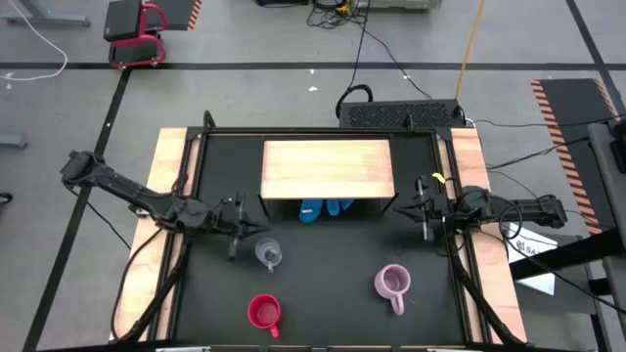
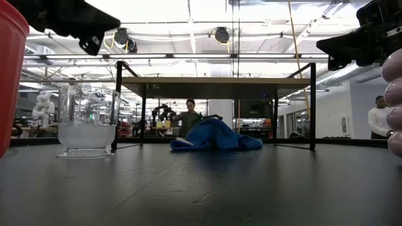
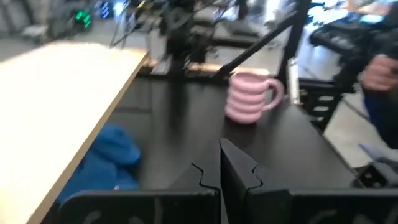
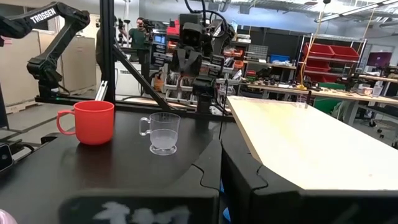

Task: Stack small to large cups/mugs on shelf
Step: Put the transparent mug on the shelf

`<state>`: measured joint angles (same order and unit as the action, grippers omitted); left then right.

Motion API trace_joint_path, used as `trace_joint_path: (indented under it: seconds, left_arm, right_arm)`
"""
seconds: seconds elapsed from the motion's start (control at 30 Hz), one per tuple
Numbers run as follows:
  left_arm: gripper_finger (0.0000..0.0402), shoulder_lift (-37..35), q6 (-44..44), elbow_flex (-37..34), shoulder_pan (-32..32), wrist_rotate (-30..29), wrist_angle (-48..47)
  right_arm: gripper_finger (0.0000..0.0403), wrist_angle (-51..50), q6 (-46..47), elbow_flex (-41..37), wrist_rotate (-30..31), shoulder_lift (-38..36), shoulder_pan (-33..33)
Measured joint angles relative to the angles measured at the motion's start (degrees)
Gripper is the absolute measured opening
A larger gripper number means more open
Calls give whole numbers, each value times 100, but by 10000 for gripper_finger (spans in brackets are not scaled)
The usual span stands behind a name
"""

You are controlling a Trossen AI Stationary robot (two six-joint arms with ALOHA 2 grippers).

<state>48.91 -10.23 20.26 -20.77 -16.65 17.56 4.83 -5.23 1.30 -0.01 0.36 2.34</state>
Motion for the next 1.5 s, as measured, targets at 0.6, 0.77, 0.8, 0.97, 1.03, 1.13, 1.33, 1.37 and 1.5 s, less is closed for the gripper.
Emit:
trace_joint_path:
  seconds: [0.6,0.77,0.8,0.97,1.03,1.13,1.33,1.37,1.5]
  left_arm:
    - [0,590,-201,1781,-394,-871,-3646]
    - [0,983,-549,2068,-335,-125,-4062]
    - [0,1070,-552,2127,-335,-46,-4160]
    - [0,1484,-477,2430,-327,282,-4365]
    - [0,1609,-381,2540,-325,418,-4416]
    - [0,1793,-239,2712,-326,543,-4489]
    - [0,2087,149,3095,-209,672,-4950]
    - [0,2134,214,3156,-176,674,-5087]
    - [0,2279,378,3289,11,846,-5443]
  right_arm:
    - [0,-213,-10,2,0,4,-1]
    - [0,-213,-18,0,0,4,-1]
    - [0,-213,-18,0,0,4,-1]
    - [0,-211,-18,2,0,4,-1]
    - [0,-211,-18,2,0,4,0]
    - [0,-211,-18,2,0,4,-1]
    - [0,-212,-18,2,0,4,-1]
    - [0,-217,-18,2,0,4,-1]
    - [0,-279,-18,2,-2,4,-1]
